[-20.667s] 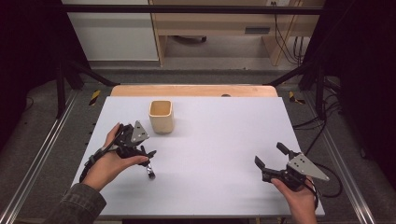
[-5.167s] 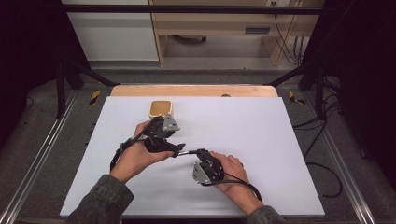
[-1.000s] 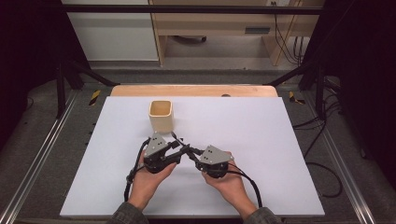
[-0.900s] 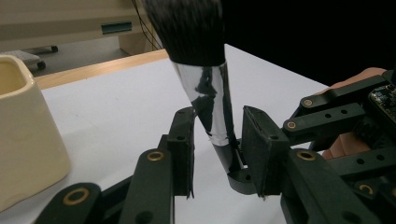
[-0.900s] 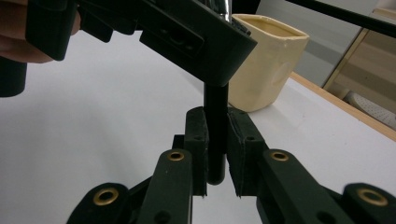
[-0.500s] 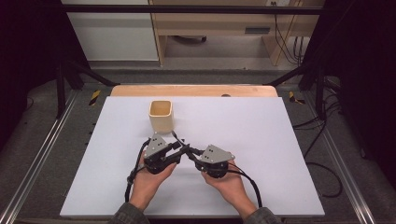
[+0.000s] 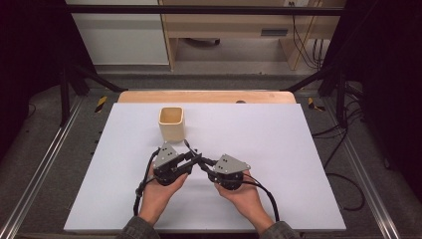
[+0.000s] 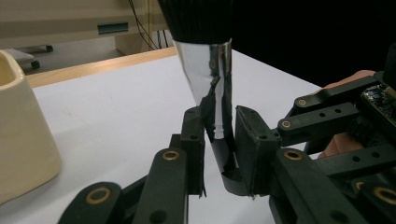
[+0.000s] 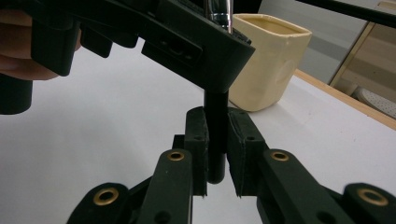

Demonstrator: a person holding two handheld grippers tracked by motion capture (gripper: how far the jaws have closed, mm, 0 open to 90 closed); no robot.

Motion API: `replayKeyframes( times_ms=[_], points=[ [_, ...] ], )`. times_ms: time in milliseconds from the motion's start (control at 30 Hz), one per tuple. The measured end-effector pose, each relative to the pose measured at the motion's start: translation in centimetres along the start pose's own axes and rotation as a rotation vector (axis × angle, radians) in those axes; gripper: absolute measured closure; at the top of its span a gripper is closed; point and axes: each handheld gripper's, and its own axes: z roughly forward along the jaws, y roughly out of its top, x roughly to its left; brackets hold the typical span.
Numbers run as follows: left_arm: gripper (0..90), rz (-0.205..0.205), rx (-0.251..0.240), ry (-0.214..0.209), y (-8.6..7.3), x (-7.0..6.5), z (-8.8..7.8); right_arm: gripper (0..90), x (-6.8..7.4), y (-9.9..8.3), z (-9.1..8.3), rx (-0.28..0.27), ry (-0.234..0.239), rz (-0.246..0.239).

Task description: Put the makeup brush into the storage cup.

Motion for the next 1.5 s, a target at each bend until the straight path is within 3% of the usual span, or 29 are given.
replayKeyframes(
  times_ms=[267, 467, 667, 1033, 1300, 1500],
  points=[
    [77.9, 0.005, -0.004, -0.018, 0.0, -0.2, 0.0, 79.1, 0.0, -0.1, 0.1, 0.0, 0.002, -0.004],
    [78.8, 0.029, -0.006, -0.014, 0.0, -0.5, 0.0, 79.0, 0.0, -0.1, 0.1, -0.003, 0.005, -0.004],
    [78.9, 0.025, -0.001, 0.002, 0.0, -0.3, -0.1, 74.1, 0.1, -0.1, 0.2, 0.003, 0.004, -0.003],
    [78.9, 0.026, -0.004, 0.061, 0.5, 1.4, -1.0, 45.3, -0.1, -0.3, 0.1, 0.048, -0.025, 0.015],
    [78.9, 0.033, -0.02, 0.09, 1.6, 2.3, -2.0, 29.9, -0.5, -0.2, -0.5, 0.052, -0.032, 0.017],
    [78.8, 0.031, -0.028, 0.102, 2.1, 2.7, -2.6, 19.3, -1.0, -0.3, -1.1, 0.058, -0.068, 0.017]
  ],
)
